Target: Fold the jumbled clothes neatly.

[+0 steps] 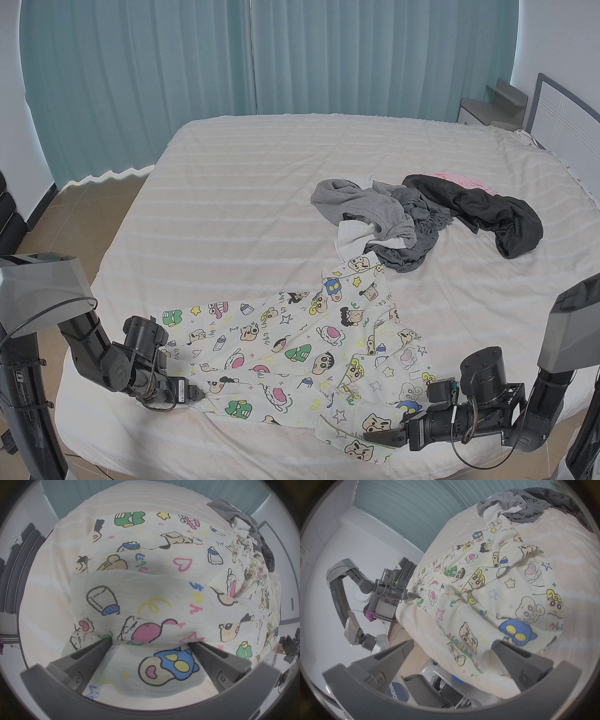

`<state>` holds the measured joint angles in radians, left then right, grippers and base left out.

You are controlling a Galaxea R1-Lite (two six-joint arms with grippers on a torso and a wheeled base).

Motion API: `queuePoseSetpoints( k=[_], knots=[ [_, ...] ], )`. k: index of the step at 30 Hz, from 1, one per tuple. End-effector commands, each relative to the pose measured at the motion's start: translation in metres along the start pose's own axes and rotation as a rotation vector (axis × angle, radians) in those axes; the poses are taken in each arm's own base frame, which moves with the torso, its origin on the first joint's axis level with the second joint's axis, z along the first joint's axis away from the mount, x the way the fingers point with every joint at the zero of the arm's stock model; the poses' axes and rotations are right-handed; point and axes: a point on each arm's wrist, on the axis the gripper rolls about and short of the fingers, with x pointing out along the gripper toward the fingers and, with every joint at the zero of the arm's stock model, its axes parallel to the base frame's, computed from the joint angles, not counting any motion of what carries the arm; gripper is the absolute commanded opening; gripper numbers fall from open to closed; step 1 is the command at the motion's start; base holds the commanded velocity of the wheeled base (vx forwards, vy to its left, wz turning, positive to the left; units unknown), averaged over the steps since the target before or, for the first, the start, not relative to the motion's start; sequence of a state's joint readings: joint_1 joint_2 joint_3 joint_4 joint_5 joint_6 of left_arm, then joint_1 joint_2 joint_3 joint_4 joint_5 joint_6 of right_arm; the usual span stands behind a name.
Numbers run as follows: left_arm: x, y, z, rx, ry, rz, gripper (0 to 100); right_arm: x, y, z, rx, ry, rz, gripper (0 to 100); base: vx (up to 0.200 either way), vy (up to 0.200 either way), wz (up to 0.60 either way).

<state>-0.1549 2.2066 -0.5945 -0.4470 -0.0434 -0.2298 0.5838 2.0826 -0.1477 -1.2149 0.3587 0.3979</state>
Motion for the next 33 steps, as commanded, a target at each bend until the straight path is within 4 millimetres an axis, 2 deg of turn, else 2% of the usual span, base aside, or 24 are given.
queuePoseSetpoints(
  k=[1, 8, 9, 15, 25, 33],
  knots=[
    [0.000, 0.000, -0.002, -0.001, 0.005, 0.003, 100, 0.016, -0.005, 0.005, 0.016, -0.006, -0.027, 100, 0.000, 0.000, 0.00],
    [0.000, 0.000, -0.002, -0.001, 0.005, 0.002, 100, 0.029, -0.010, 0.007, 0.021, -0.005, -0.043, 100, 0.000, 0.000, 0.00],
    [0.000, 0.001, -0.003, -0.001, 0.008, 0.002, 100, 0.032, -0.011, 0.009, 0.021, -0.011, -0.044, 0, 0.000, 0.000, 0.00],
    [-0.001, 0.001, -0.004, -0.001, 0.011, 0.003, 100, 0.039, -0.015, 0.014, 0.024, -0.044, -0.108, 0, 0.000, 0.000, 0.00],
    [-0.003, 0.002, -0.006, -0.002, 0.013, 0.006, 100, 0.030, -0.022, 0.024, 0.052, -0.118, -0.156, 0, 0.000, 0.000, 0.00],
    [-0.001, 0.003, -0.009, -0.002, 0.002, 0.003, 100, 0.025, -0.022, 0.033, 0.027, -0.218, -0.126, 0, 0.000, 0.000, 0.00]
  ],
)
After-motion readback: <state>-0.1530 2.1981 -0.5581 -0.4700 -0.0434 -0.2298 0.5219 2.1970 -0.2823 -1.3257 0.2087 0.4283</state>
